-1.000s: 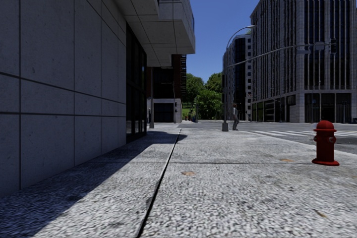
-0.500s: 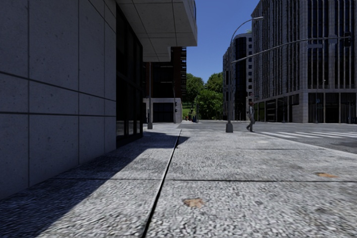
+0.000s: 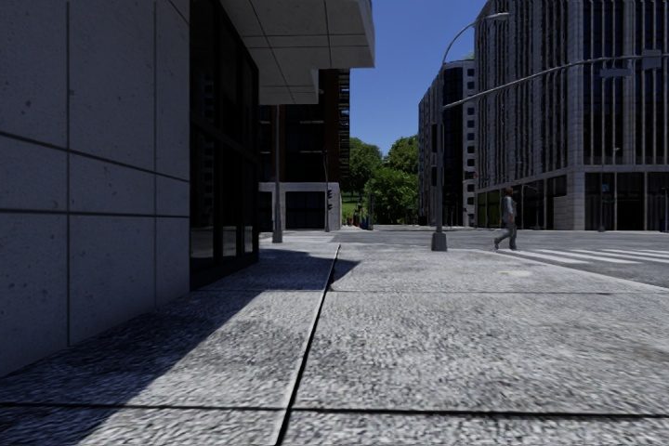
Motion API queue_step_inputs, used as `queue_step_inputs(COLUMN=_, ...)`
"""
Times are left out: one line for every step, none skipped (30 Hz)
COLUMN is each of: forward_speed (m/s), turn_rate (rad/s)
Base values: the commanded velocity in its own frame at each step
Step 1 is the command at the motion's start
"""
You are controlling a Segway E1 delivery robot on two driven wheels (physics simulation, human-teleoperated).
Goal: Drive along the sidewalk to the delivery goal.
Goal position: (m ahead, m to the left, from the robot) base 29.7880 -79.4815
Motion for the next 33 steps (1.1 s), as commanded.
queue_step_inputs(forward_speed=1.93, turn_rate=0.0)
queue_step_inputs(forward_speed=1.93, turn_rate=0.0)
queue_step_inputs(forward_speed=1.93, turn_rate=0.0)
queue_step_inputs(forward_speed=1.93, turn_rate=0.0)
queue_step_inputs(forward_speed=1.93, turn_rate=0.0)
queue_step_inputs(forward_speed=1.93, turn_rate=0.0)
queue_step_inputs(forward_speed=1.93, turn_rate=0.0)
queue_step_inputs(forward_speed=1.93, turn_rate=0.0)
queue_step_inputs(forward_speed=1.93, turn_rate=0.0)
queue_step_inputs(forward_speed=1.93, turn_rate=0.0)
queue_step_inputs(forward_speed=1.93, turn_rate=0.0)
queue_step_inputs(forward_speed=1.93, turn_rate=0.0)
queue_step_inputs(forward_speed=1.93, turn_rate=0.0)
queue_step_inputs(forward_speed=1.93, turn_rate=0.0)
queue_step_inputs(forward_speed=1.93, turn_rate=0.0)
queue_step_inputs(forward_speed=1.93, turn_rate=0.0)
queue_step_inputs(forward_speed=1.93, turn_rate=0.0)
queue_step_inputs(forward_speed=1.93, turn_rate=0.0)
queue_step_inputs(forward_speed=1.93, turn_rate=0.0)
queue_step_inputs(forward_speed=1.93, turn_rate=0.0)
queue_step_inputs(forward_speed=1.93, turn_rate=0.0)
queue_step_inputs(forward_speed=1.93, turn_rate=0.0)
queue_step_inputs(forward_speed=1.93, turn_rate=0.0)
queue_step_inputs(forward_speed=1.93, turn_rate=0.0)
queue_step_inputs(forward_speed=1.93, turn_rate=0.0)
queue_step_inputs(forward_speed=1.93, turn_rate=0.0)
queue_step_inputs(forward_speed=1.93, turn_rate=0.0)
queue_step_inputs(forward_speed=1.93, turn_rate=0.0)
queue_step_inputs(forward_speed=1.93, turn_rate=0.0)
queue_step_inputs(forward_speed=1.93, turn_rate=0.0)
queue_step_inputs(forward_speed=1.93, turn_rate=0.0)
queue_step_inputs(forward_speed=1.93, turn_rate=0.0)
queue_step_inputs(forward_speed=1.93, turn_rate=0.0)
